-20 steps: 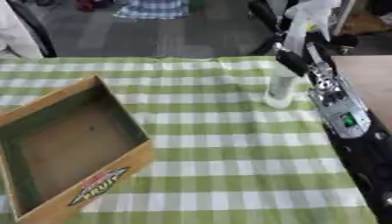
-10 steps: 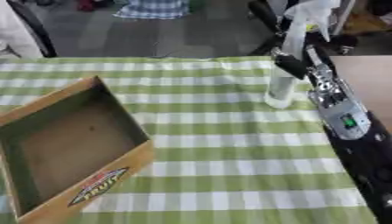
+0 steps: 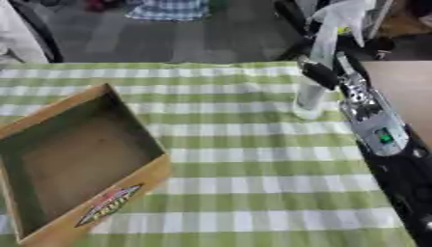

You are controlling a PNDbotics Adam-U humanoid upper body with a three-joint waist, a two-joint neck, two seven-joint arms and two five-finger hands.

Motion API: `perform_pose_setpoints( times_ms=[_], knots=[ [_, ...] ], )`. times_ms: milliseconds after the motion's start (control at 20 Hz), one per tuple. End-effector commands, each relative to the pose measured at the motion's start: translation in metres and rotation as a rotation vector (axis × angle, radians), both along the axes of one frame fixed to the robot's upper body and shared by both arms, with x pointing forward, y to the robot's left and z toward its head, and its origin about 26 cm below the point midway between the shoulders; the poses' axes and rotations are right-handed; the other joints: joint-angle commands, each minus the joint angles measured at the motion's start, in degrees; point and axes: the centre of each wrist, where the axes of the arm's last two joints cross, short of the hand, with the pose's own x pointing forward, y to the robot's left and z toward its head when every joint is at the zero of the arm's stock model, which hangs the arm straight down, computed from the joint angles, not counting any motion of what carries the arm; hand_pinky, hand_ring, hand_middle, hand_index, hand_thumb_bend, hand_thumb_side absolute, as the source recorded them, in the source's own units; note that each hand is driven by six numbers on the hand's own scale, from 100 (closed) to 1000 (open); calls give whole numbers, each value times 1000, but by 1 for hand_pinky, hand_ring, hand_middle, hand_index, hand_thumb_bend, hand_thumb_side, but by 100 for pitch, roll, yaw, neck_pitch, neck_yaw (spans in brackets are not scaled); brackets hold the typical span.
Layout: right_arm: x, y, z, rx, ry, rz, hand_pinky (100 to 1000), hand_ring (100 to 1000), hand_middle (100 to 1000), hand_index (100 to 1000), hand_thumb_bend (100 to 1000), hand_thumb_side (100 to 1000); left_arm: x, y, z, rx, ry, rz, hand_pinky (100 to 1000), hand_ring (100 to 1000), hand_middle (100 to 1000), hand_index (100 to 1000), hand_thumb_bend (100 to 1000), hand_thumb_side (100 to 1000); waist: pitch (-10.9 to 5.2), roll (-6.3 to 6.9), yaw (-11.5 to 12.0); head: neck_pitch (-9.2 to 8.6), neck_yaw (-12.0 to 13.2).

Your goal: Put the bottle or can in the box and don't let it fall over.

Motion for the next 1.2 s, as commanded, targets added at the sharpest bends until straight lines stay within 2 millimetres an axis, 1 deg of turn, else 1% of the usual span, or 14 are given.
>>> perform_pose_setpoints(
  times_ms=[50,350,1200],
  knots=[
    [-1,-2,7,-4,-20,5,992,988,837,831,100,558,-1,-1,-3,1,17,-7,1000,594,697,702,165,778,-67,-5,4,-80,8],
    [0,-3,-1,3,-4,9,997,989,835,830,100,565,-1,-1,-3,1,17,-8,1000,594,697,702,164,779,-56,1,0,-85,9],
    [4,-11,-13,38,13,-27,993,985,824,818,100,532,-1,-2,-3,-1,17,-15,1000,596,698,702,161,782,-3,23,5,-127,-5]
  ],
)
